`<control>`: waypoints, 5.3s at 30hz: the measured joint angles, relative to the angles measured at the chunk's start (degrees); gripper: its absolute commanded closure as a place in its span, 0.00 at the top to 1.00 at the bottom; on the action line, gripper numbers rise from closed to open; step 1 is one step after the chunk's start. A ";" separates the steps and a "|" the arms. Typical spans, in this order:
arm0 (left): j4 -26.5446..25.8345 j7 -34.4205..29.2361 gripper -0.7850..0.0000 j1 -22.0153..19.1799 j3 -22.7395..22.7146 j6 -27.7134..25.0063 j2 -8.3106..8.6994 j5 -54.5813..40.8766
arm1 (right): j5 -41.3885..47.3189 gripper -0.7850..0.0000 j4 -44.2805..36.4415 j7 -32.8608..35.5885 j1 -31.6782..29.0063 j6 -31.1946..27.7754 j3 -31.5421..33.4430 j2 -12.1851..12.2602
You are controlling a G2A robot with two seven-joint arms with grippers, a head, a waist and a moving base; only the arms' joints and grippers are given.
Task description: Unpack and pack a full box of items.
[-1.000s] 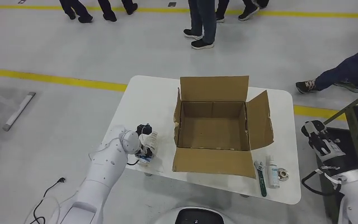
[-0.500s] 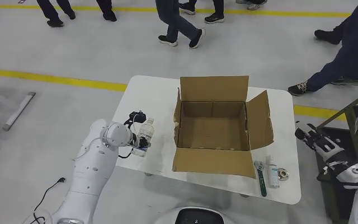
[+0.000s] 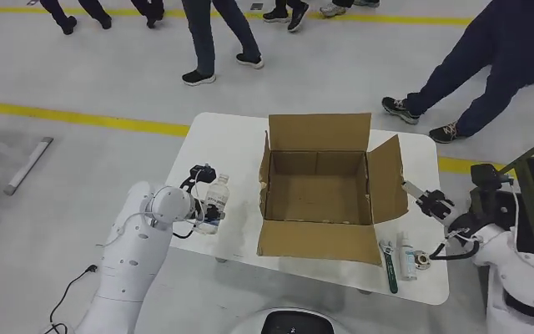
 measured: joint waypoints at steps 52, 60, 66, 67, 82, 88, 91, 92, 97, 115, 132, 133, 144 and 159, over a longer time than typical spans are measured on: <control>1.05 1.43 0.00 -0.34 1.34 0.72 1.58 -2.47 | 7.45 0.00 -3.97 -5.39 -12.63 9.01 -5.27 1.47; 0.34 2.87 0.00 0.37 1.27 0.68 1.70 -2.38 | 9.93 1.00 -4.94 -7.21 -12.45 9.00 -3.93 1.82; -6.62 1.41 0.00 0.76 -1.43 0.44 2.62 -3.82 | 16.22 1.00 -6.47 -10.26 -11.67 6.03 0.47 1.96; -8.13 0.92 0.00 0.83 -1.96 0.42 2.78 -4.10 | 17.27 1.00 -6.54 -10.94 -11.52 5.10 1.24 1.97; -22.10 -2.89 0.00 -2.04 -3.24 -0.36 3.55 -14.95 | 9.54 1.00 -6.69 -28.42 -13.65 -8.12 5.05 2.00; -22.10 -2.88 0.00 -2.03 -3.25 -0.34 3.54 -14.94 | 1.18 1.00 -7.65 -36.36 -15.61 -8.89 2.73 1.68; -22.10 -2.88 0.00 -2.03 -3.25 -0.34 3.54 -14.94 | -2.63 1.00 -8.14 -40.19 -16.30 -8.27 1.72 1.50; -22.10 -2.88 0.00 -2.04 -3.25 -0.34 3.54 -14.94 | -3.66 1.00 -8.24 -41.18 -16.46 -8.10 1.39 1.46; -22.27 1.97 0.00 -3.23 -0.20 -3.13 3.10 -19.65 | -4.52 1.00 -8.31 -41.99 -16.59 -8.00 1.07 1.41; -3.36 6.02 0.00 -21.54 21.87 -3.53 -1.42 -30.76 | -4.51 1.00 -8.31 -41.97 -16.59 -8.01 1.07 1.42; 4.11 10.17 0.00 -23.10 27.51 -1.77 -3.21 -31.53 | -4.51 1.00 -8.31 -41.97 -16.59 -8.01 1.07 1.42; 5.65 10.44 0.00 -23.72 28.53 -1.57 -3.64 -32.06 | -4.51 1.00 -8.31 -41.97 -16.59 -8.01 1.07 1.42; 24.72 14.45 0.00 -29.12 37.90 2.04 -9.32 -37.76 | -4.51 1.00 -8.31 -41.97 -16.59 -8.01 1.07 1.42; 26.34 14.32 0.00 -29.49 38.66 2.04 -9.90 -38.40 | -4.51 0.00 -8.31 -41.97 -16.59 -8.01 1.07 1.42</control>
